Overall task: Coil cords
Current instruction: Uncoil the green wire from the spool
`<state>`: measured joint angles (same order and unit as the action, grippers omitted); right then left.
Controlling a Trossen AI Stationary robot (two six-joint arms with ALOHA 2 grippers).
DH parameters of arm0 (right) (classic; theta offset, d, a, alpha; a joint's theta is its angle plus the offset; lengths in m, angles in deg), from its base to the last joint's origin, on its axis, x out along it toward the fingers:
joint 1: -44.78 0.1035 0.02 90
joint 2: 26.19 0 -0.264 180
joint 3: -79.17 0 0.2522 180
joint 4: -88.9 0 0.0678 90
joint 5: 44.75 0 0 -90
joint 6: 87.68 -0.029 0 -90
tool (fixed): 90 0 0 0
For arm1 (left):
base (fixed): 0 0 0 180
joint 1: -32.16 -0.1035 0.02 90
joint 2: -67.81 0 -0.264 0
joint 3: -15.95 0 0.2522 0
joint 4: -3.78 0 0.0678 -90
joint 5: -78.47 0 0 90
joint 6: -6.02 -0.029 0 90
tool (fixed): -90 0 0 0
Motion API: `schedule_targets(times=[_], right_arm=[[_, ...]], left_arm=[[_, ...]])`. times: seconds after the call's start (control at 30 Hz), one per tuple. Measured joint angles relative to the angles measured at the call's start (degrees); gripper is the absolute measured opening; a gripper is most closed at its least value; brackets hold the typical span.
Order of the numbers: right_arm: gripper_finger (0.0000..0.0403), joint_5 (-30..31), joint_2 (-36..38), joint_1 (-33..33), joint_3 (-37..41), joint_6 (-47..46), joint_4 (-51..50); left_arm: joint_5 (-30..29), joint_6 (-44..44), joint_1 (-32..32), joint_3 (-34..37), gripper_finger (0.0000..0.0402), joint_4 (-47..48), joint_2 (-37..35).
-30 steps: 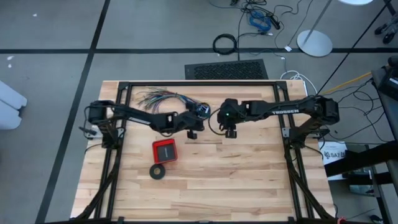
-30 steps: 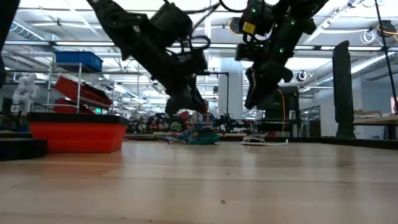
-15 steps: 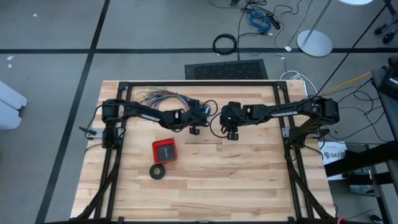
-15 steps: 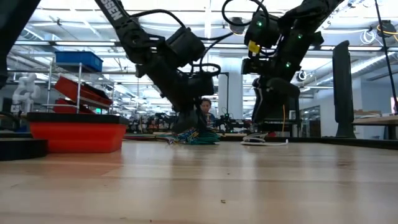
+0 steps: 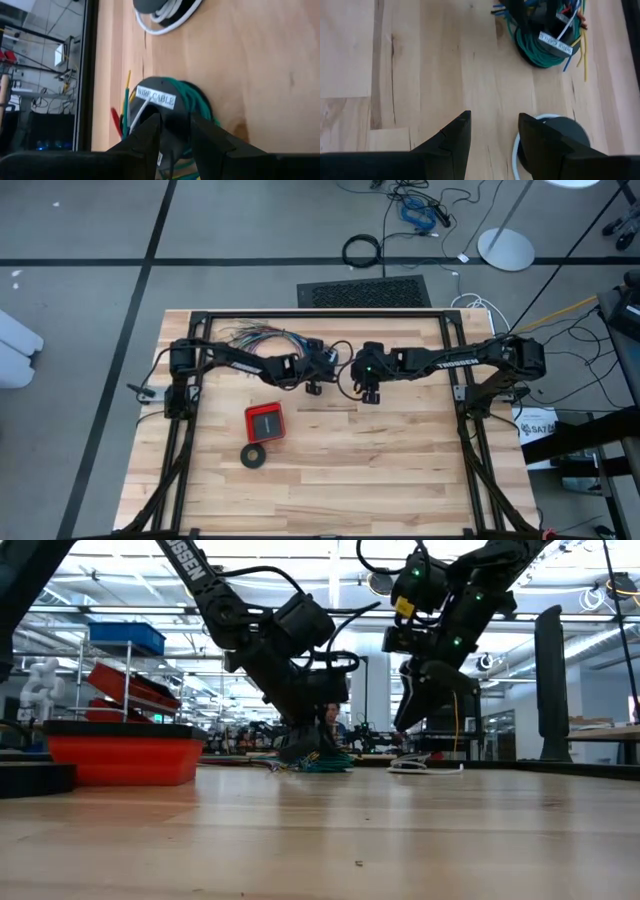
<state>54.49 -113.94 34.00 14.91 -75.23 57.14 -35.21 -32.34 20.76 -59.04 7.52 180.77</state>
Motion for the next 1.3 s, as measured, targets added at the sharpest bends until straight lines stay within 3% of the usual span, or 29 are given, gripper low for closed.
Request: schedule_targets(times=[0.4, 0.7, 1.17, 1.3], right_arm=[[0.015, -0.11, 0.0, 0.02, -0.02, -0.03, 0.68], [0.015, -0.42, 0.0, 0.02, -0.02, -1.39, 0.59], [0.015, 0.06, 0.0, 2.66, -0.02, -2.77, 0.11], [0.015, 5.11, 0.27, 5.27, 0.61, -2.77, 0.87]], left_arm=[[1.84, 0.55, -1.77, 0.0, 0.0103, -0.35, 0.92], [-1.9, 0.4, -0.9, -0.11, 0.0011, -2.12, 0.79], [-3.51, 0.7, 2.99, -4.73, 0.0005, 2.39, 0.89], [-3.05, 3.1, 3.8, -7.36, 0.0005, 7.84, 0.21]])
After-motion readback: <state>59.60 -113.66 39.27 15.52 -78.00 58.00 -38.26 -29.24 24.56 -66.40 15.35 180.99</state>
